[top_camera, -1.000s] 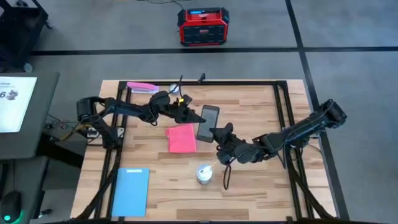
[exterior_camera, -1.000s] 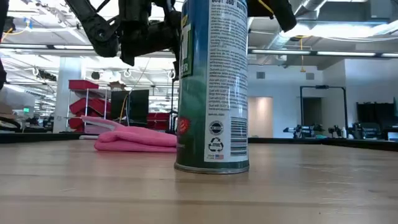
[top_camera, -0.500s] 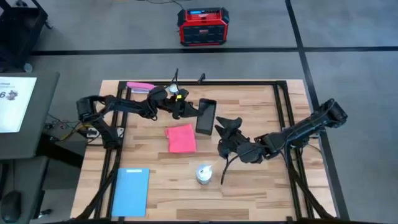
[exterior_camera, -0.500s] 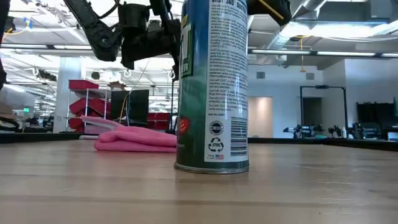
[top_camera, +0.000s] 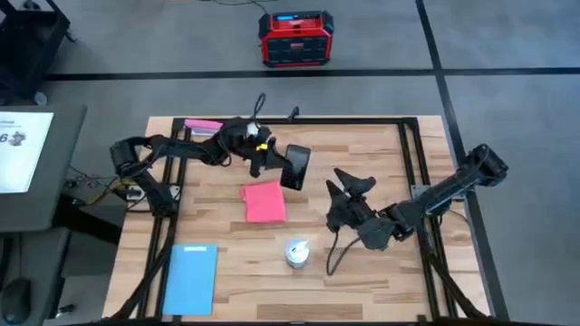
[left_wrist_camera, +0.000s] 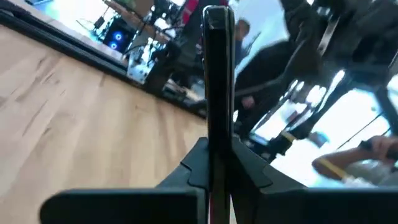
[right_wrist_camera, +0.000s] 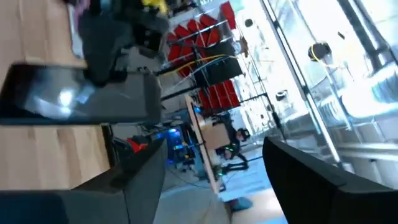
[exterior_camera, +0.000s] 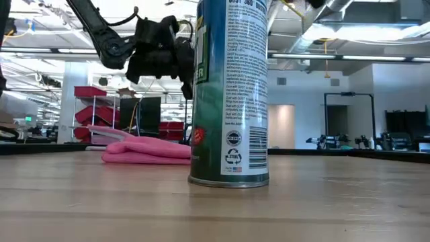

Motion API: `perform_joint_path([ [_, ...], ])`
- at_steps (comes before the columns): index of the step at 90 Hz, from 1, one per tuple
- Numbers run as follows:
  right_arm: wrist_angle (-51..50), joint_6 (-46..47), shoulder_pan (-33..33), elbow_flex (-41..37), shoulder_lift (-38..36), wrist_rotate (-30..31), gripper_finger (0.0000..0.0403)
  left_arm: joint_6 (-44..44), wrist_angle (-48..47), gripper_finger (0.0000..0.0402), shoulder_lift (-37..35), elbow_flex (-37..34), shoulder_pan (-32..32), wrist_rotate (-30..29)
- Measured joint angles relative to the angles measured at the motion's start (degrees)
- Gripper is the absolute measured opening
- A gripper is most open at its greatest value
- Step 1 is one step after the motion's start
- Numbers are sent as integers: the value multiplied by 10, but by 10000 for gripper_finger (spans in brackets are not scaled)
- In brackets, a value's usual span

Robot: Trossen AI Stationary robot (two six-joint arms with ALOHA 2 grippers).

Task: Apply microfiber cloth
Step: Spray the front of the black cellphone using the spray bottle

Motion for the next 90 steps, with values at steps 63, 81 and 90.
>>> perform_joint_path([
  [63, -605, 864, 105, -6, -162, -123, 1, 244, -259, 10, -180, -4, -4, -112],
  [81, -594, 940, 106, -22, -113, -190, 0, 248, -251, 10, -196, -20, -13, -122],
  [90, -531, 935, 105, -30, -93, -238, 0, 245, -246, 10, -196, -31, -13, -130],
])
